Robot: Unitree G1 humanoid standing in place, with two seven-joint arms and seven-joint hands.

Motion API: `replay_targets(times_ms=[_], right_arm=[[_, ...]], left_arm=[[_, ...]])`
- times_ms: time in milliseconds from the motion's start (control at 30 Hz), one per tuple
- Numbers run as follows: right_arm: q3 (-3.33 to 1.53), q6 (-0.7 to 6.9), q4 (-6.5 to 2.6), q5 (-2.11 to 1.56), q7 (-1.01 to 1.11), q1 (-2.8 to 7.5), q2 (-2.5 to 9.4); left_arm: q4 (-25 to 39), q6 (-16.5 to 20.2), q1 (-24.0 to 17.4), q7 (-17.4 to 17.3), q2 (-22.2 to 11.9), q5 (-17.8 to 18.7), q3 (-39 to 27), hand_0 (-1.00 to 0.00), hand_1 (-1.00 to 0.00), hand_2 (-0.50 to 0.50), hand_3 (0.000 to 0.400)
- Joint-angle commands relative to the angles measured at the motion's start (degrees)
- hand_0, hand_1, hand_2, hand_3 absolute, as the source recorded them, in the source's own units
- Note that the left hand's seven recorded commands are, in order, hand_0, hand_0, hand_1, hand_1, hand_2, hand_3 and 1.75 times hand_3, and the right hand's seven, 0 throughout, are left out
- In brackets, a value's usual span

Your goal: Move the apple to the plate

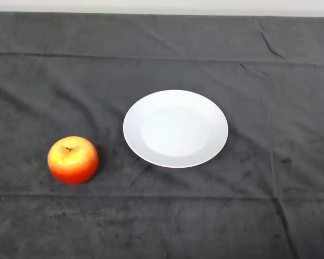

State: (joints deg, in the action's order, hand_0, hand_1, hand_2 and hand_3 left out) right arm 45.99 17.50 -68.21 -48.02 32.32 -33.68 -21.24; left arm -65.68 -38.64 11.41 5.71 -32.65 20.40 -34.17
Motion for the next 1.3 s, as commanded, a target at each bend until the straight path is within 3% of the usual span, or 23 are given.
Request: replay_targets(times_ms=[33,100,233,600,1033,1300], right_arm=[[1.03,-0.51,-1.14,0.28,0.39,-0.28,-1.39],[1.03,-0.51,-1.12,0.28,0.39,-0.27,-1.39],[1.03,-0.50,-1.09,0.29,0.38,-0.26,-1.37],[1.01,-0.49,-0.92,0.31,0.30,-0.20,-1.30],[0.93,-0.47,-0.42,0.36,0.08,-0.03,-1.11],[0.85,-0.44,-0.07,0.38,-0.09,0.09,-0.98]], left_arm=[[-0.59,-0.56,1.70,1.88,-3.25,-2.68,0.68,0.00,0.00,0.00,0.000],[0.00,-1.00,3.53,4.44,-1.82,-5.03,2.71,0.00,0.00,0.00,0.000],[1.43,-2.61,4.62,6.26,-0.09,-7.93,5.26,0.00,0.00,0.00,0.000],[12.23,-3.92,2.73,10.87,4.76,-16.43,12.85,0.00,0.00,0.00,0.000],[31.06,3.33,-1.94,13.66,10.39,-24.33,22.42,0.00,0.00,0.00,0.000],[34.09,8.00,-0.45,13.36,12.03,-25.69,27.59,0.00,0.00,0.00,0.000]])
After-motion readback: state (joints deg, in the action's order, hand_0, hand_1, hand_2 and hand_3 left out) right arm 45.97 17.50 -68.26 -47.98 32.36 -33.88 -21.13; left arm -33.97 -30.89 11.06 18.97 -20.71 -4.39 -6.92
